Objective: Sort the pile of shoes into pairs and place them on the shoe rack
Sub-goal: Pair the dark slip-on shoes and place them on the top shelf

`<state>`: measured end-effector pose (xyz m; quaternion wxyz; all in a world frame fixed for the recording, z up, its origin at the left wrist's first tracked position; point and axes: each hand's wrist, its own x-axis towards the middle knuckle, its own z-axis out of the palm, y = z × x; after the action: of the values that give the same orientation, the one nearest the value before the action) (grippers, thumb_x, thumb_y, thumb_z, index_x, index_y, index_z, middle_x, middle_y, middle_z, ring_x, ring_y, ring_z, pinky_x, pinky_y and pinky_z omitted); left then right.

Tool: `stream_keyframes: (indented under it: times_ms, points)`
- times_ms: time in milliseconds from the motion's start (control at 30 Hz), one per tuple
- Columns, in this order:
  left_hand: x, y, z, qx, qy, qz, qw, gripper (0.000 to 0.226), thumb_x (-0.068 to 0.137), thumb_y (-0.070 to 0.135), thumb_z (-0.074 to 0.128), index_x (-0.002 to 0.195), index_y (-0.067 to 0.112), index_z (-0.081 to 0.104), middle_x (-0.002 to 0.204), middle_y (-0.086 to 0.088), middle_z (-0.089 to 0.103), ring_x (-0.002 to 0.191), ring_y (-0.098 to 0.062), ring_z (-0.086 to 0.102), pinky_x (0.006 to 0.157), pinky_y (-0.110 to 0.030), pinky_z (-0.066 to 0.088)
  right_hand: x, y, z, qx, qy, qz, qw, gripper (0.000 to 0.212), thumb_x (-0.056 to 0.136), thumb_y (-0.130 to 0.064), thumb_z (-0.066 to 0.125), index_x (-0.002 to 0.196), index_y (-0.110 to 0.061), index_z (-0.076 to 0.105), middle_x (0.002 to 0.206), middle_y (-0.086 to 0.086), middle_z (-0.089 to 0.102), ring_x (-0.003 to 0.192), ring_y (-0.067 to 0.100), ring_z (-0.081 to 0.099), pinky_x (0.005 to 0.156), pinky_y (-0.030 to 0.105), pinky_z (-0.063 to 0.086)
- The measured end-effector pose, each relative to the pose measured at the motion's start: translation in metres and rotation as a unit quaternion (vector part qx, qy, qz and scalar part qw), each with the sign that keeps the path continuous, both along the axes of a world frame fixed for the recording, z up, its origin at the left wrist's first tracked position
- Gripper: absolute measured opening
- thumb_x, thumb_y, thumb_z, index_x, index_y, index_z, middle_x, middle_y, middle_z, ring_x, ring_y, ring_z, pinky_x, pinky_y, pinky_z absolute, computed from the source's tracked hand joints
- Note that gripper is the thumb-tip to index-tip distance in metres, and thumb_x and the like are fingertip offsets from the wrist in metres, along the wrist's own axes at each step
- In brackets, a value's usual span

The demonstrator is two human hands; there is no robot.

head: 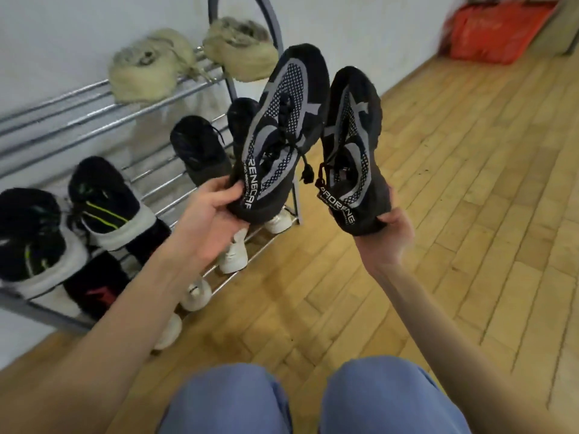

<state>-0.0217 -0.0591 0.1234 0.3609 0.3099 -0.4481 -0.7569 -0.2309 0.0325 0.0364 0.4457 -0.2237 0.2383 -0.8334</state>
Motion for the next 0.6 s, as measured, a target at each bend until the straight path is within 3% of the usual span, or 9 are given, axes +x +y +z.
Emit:
stream_keyframes:
  times_ms: [100,167,233,333,500,600]
  points:
    - [0.016,0.001,0.030,-0.033,0.021,0.046,0.998,0.043,0.088,0.004,0.045,0.130,-0.003,0.049,0.122,-0.015,0.064,0.115,-0.027,0.062,0.081,-0.043,0.056,0.015,-0.013,0.034,-0.035,0.037,0.026,0.998,0.080,0.038,-0.030,0.073,0.113,-0.010,0.053,0.106,0.006,0.060,0.101,0.026,0.052,0.083,0.038,0.038]
    - [0.029,0.003,0.047,-0.049,0.042,0.088,0.994,0.039,0.092,0.005,0.043,0.129,-0.004,0.051,0.120,-0.015,0.066,0.113,-0.026,0.063,0.080,-0.041,0.056,0.028,-0.023,0.055,-0.063,0.047,0.056,0.995,0.076,0.038,-0.027,0.074,0.108,-0.009,0.054,0.103,0.006,0.062,0.098,0.024,0.056,0.081,0.036,0.040]
    - [0.043,0.005,0.062,-0.075,0.059,0.123,0.988,0.037,0.093,0.007,0.043,0.127,-0.004,0.053,0.123,-0.015,0.065,0.114,-0.026,0.063,0.085,-0.042,0.055,0.044,-0.035,0.074,-0.087,0.055,0.084,0.991,0.077,0.039,-0.025,0.074,0.110,-0.006,0.053,0.108,0.009,0.061,0.103,0.027,0.056,0.094,0.045,0.040]
    - [0.066,0.008,0.081,-0.103,0.084,0.194,0.972,0.029,0.096,0.008,0.042,0.117,-0.001,0.060,0.118,-0.012,0.069,0.112,-0.022,0.065,0.091,-0.040,0.054,0.073,-0.055,0.099,-0.104,0.066,0.123,0.985,0.085,0.039,-0.025,0.072,0.119,-0.005,0.048,0.117,0.013,0.053,0.112,0.032,0.047,0.109,0.068,0.020]
    - [0.110,-0.002,0.109,-0.152,0.089,0.370,0.912,0.020,0.095,0.007,0.050,0.108,0.000,0.063,0.106,-0.009,0.073,0.103,-0.018,0.069,0.089,-0.038,0.055,0.122,-0.090,0.143,-0.105,0.050,0.157,0.981,0.089,0.033,-0.022,0.074,0.118,-0.007,0.053,0.120,0.017,0.051,0.116,0.040,0.045,0.109,0.072,0.018]
    - [0.127,-0.016,0.120,-0.147,0.079,0.429,0.888,0.013,0.095,0.008,0.052,0.106,0.005,0.058,0.100,-0.003,0.071,0.093,-0.013,0.070,0.084,-0.035,0.057,0.149,-0.106,0.165,-0.101,0.034,0.183,0.977,0.086,0.033,-0.019,0.074,0.115,-0.007,0.052,0.118,0.020,0.055,0.111,0.043,0.050,0.102,0.071,0.031]
